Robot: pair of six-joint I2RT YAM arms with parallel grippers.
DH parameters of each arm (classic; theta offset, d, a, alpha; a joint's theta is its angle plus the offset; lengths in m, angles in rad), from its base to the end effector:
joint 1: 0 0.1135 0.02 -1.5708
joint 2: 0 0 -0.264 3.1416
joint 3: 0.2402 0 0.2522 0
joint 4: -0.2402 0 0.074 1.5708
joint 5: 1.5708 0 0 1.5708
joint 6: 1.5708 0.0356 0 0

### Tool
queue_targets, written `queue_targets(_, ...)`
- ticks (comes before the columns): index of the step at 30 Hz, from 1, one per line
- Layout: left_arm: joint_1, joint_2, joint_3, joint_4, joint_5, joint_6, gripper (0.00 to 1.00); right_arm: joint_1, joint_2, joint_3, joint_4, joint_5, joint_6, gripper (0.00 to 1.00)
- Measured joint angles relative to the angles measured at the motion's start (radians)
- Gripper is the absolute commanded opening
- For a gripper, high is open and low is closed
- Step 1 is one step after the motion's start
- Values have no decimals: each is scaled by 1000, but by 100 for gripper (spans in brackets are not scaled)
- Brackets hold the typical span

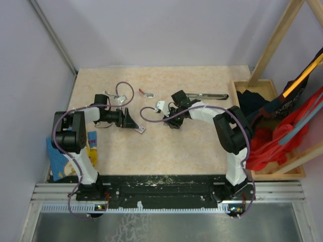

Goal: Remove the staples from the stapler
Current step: Close the staple box at the center of the board.

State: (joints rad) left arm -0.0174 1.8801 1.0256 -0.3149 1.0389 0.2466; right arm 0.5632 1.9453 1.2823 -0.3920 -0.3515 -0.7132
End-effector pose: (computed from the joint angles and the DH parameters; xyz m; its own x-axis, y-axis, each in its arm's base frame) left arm 0.3418 -0.0366 0.1349 -0.8082 0.1379 -0.5726 0.5597 0.4821 -0.6740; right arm 0.3313 0.2237 0.1623 -0.1344 -0.8113 -0.5690 -0.9689 0.2280 -0.0962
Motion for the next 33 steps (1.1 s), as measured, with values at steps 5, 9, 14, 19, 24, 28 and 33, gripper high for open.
queue_targets(5, 0, -13, -23, 40, -8, -35, 93, 38, -4, -13, 34, 12, 46, 41)
queue_targets(9, 0, -29, -50, 79, -10, -54, 91, 65, -11, -33, 62, 11, 90, 41)
queue_targets(14, 2, -33, -71, 116, -5, -76, 87, 95, -14, -45, 84, 6, 148, 41)
queue_targets(19, 2, -33, -77, 131, -6, -95, 83, 130, -14, -45, 87, 2, 193, 41)
queue_targets(24, 2, -33, -80, 141, -21, -117, 75, 171, -14, -45, 92, -4, 242, 41)
queue_targets(28, 2, -32, -80, 143, -43, -138, 69, 194, -14, -45, 98, -7, 290, 40)
queue_targets(33, 2, -27, -80, 150, -58, -169, 64, 211, -14, -45, 117, -1, 341, 40)
